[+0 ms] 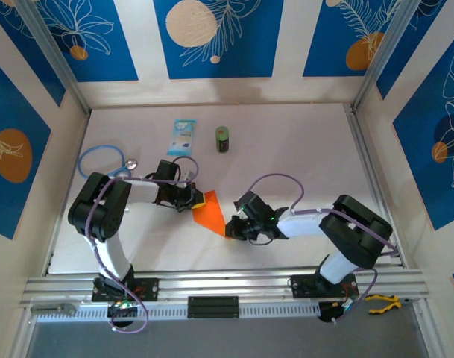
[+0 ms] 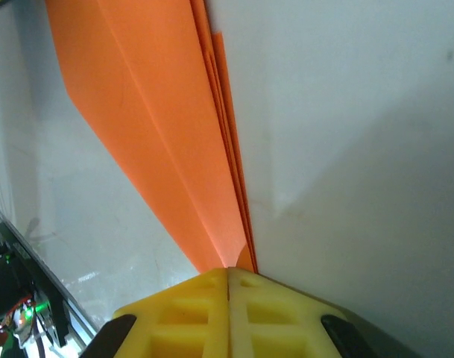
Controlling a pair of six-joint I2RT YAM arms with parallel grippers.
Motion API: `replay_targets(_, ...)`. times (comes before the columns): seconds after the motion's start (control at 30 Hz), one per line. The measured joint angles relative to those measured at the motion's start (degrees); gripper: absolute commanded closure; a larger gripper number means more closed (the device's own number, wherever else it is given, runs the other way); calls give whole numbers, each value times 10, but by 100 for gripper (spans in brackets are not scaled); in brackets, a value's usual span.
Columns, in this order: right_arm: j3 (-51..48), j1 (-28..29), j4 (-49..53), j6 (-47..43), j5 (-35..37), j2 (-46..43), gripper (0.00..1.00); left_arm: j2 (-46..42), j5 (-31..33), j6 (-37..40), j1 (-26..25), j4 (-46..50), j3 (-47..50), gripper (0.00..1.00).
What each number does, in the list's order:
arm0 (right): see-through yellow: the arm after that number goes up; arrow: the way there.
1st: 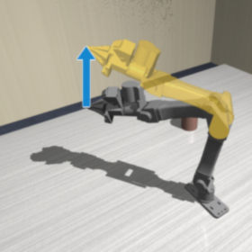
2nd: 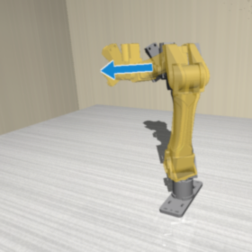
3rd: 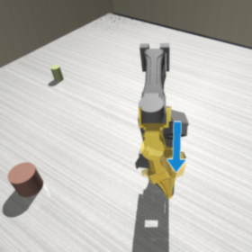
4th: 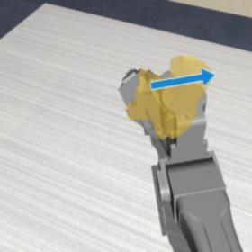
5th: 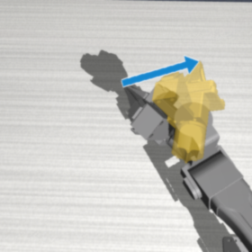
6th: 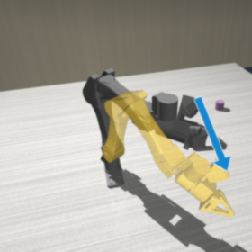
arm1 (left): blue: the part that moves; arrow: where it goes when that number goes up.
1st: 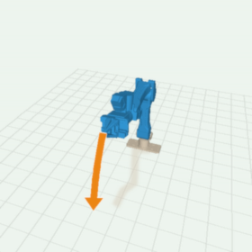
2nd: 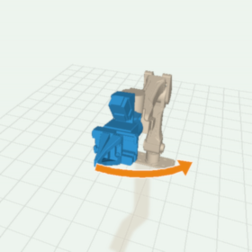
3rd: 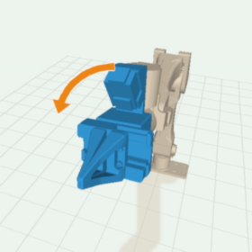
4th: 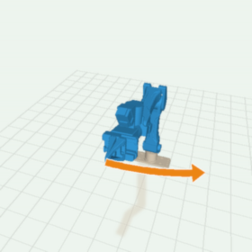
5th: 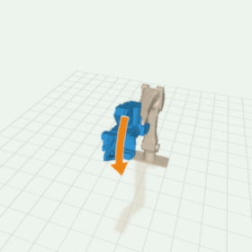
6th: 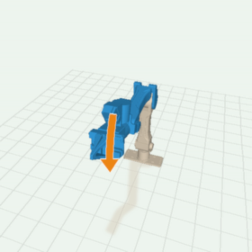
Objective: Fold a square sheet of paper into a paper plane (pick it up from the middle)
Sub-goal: Fourth fold the wing at the center of the table.
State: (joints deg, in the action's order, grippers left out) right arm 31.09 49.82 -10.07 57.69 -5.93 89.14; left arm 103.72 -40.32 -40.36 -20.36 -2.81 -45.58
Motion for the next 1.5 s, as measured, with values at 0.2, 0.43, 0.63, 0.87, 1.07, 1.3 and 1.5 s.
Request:
replay_targets(0.2, -17, 3, 55, -11, 4, -47, 94, 0, 0, 0, 0, 0, 0, 99)
replay_targets(0.43, -12, -7, 82, -21, 12, -98, 93, 0, -1, 0, 0, -5, 2, 99)
replay_targets(0.63, 55, -35, 61, -17, -5, -25, 94, 0, -1, 0, 0, -9, 2, 99)
replay_targets(0.87, 123, -45, 46, -5, -23, 59, 96, 0, -1, 0, 0, -8, 2, 99)
replay_targets(1.07, 148, -43, 53, 11, -23, 119, 99, 0, -1, 0, 0, -8, 2, 98)
replay_targets(1.3, 150, -33, 57, 29, -9, 119, 99, -19, 12, -2, 0, 13, -5, 94)
replay_targets(1.5, 151, -30, 62, 29, 1, 117, 99, -49, 18, -2, -3, 24, -24, 96)
